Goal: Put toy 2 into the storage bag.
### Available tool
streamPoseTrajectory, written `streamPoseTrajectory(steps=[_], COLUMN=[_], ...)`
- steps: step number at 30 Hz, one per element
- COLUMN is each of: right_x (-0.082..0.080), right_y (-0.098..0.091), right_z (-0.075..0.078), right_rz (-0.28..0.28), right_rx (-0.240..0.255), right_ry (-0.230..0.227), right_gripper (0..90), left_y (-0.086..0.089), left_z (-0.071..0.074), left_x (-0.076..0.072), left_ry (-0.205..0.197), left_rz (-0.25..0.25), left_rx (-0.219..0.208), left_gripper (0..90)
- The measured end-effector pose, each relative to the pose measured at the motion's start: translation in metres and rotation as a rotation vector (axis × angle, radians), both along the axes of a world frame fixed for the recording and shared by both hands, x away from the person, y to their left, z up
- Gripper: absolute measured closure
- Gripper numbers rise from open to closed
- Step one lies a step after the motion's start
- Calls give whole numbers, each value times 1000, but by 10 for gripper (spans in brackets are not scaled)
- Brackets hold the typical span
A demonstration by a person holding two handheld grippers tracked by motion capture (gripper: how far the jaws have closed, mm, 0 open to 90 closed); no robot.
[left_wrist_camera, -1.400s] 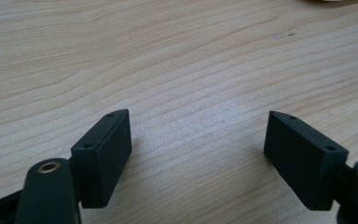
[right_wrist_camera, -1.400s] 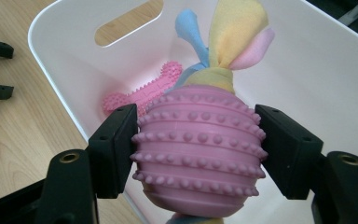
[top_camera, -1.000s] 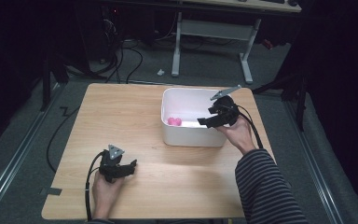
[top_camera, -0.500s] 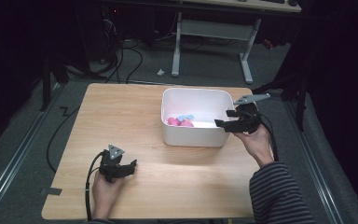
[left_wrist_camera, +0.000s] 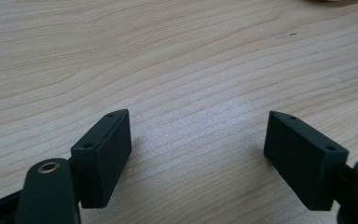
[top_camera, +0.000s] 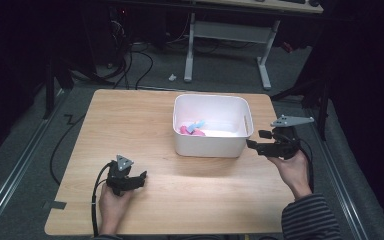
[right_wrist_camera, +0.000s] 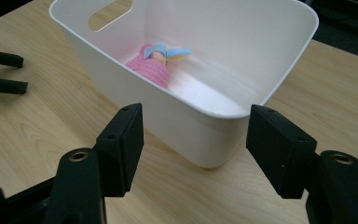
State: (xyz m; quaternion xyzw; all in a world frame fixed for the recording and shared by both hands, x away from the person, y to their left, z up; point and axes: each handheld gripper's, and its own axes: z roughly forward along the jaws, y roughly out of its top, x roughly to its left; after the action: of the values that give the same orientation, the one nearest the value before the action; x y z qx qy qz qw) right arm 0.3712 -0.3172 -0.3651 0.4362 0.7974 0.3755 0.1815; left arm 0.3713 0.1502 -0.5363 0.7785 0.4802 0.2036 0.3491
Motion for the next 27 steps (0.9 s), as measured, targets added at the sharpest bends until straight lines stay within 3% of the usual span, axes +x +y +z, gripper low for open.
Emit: streamPoseTrajectory(steps=[7,13,27], right_x=[-24,-39,-49], right_y=[-12,-21,-19], right_z=[-9,-22,-73], right_rz=[-31,-53,-82], right_rx=[-18,15,52], right_ry=[-23,-12,15], right_gripper=[373,374,375], left_y=[0,0,0], left_z=[0,0,0], left_x=[0,0,0], left_ry=[0,0,0], left_rz=[-1,-1,-1], left_rx=[1,1,2], left_gripper=[231,230,231])
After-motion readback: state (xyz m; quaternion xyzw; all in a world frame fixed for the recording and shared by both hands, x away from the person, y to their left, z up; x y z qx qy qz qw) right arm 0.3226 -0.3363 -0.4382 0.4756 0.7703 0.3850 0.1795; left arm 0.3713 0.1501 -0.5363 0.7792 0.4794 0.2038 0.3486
